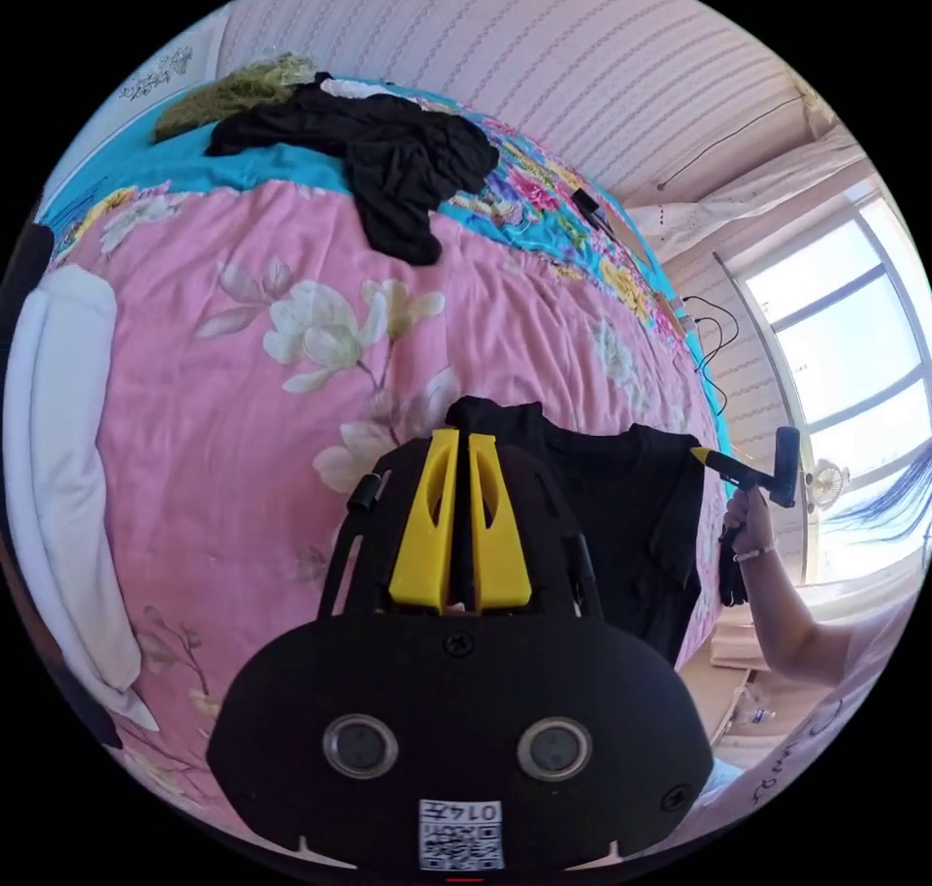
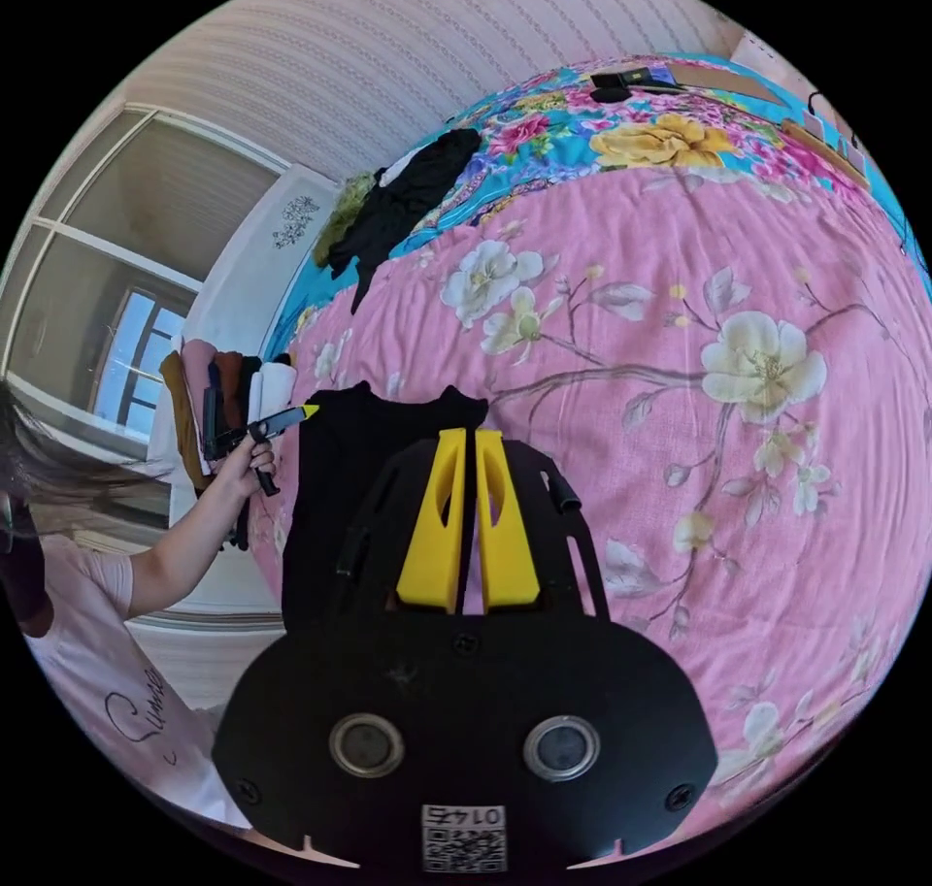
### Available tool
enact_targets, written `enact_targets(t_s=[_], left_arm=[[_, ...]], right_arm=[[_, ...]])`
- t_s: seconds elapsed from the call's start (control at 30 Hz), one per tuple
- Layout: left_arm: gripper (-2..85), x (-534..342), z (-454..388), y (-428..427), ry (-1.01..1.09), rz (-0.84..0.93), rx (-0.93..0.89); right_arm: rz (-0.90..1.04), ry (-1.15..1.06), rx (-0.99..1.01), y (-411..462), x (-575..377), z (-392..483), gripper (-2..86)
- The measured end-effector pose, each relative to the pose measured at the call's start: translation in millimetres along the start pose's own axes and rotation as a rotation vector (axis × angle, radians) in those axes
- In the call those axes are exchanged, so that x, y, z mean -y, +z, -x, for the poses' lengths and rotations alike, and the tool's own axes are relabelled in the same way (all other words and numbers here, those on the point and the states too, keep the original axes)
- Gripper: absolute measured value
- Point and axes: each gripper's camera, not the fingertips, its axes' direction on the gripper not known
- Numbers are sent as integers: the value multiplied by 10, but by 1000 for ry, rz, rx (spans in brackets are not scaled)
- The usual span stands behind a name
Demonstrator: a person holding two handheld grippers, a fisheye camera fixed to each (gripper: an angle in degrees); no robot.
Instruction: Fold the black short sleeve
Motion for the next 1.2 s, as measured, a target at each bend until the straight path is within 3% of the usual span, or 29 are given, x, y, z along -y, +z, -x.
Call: enact_targets(t_s=[0.17, 0.33, 0.77, 1.03, 1.2], left_arm=[[-8, 153, -202, -543, 105, -179, 15], [-7, -147, -155, -785, 115, -174, -55], [-5, -2183, -83, -1139, 276, -64, -93], [-4, -3141, 128, -1230, 222, -120, -126], [1, -3712, 209, -1254, 211, -95, -41]], right_arm=[[-123, -110, -44, -422, 156, 173, 6], [-153, -128, -12, -476, -35, 144, 7], [-126, -40, 81, -156, -1971, -61, 7], [-186, -31, 68, 151, -2872, 20, 8], [-147, -47, 19, 353, -3267, 178, 10]])
